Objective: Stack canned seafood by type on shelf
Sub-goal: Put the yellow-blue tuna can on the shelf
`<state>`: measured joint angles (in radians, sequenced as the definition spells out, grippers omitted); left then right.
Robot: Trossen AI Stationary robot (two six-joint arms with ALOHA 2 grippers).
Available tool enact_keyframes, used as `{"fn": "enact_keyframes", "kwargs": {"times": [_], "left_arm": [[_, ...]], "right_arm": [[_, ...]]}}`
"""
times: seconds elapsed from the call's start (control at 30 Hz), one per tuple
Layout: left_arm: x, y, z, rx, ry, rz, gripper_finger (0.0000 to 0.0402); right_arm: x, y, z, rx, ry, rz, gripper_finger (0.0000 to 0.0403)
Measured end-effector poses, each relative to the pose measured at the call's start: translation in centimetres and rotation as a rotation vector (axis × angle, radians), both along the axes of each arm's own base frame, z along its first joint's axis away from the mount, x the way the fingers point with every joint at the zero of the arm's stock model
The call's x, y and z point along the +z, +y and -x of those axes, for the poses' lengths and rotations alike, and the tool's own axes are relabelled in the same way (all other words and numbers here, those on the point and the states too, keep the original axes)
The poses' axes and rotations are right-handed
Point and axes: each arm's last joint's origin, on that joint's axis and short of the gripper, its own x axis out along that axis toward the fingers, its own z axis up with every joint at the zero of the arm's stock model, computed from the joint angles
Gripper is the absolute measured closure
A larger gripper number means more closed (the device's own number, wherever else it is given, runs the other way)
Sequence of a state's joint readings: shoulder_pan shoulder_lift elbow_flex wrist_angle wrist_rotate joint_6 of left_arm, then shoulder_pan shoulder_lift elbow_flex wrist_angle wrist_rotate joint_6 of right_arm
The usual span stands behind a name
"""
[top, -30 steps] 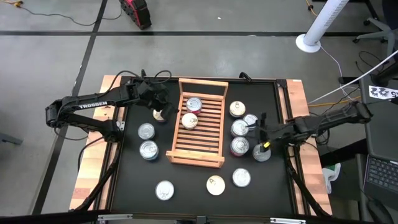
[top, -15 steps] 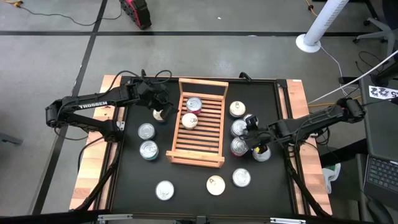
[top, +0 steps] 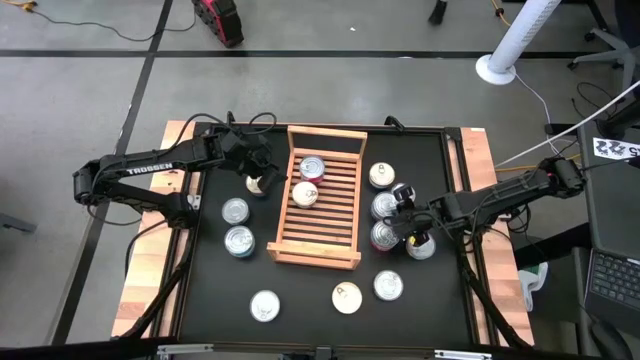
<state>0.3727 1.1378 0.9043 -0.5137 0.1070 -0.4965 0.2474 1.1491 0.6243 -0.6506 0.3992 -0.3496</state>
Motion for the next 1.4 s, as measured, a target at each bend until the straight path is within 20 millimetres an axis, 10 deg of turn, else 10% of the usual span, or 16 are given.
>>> {"fn": "enact_keyframes", "kwargs": {"times": [0.27,0.77,1.4], "left_arm": [[0.0,0.0,0.0,0.000,0.000,0.000,0.0140],[0.0,0.0,0.0,-0.008,0.002,-0.009,0.0140],[0.0,0.1,0.0,-0.010,0.014,-0.048,0.0140]], "right_arm": [[0.1,0.0,-0.1,-0.002,-0.011,0.006,0.0397],[2.0,-0.2,-1.1,-0.002,-0.067,0.003,0.0401],[3.6,-6.6,-5.3,0.074,-0.328,0.095,0.0402]]}}
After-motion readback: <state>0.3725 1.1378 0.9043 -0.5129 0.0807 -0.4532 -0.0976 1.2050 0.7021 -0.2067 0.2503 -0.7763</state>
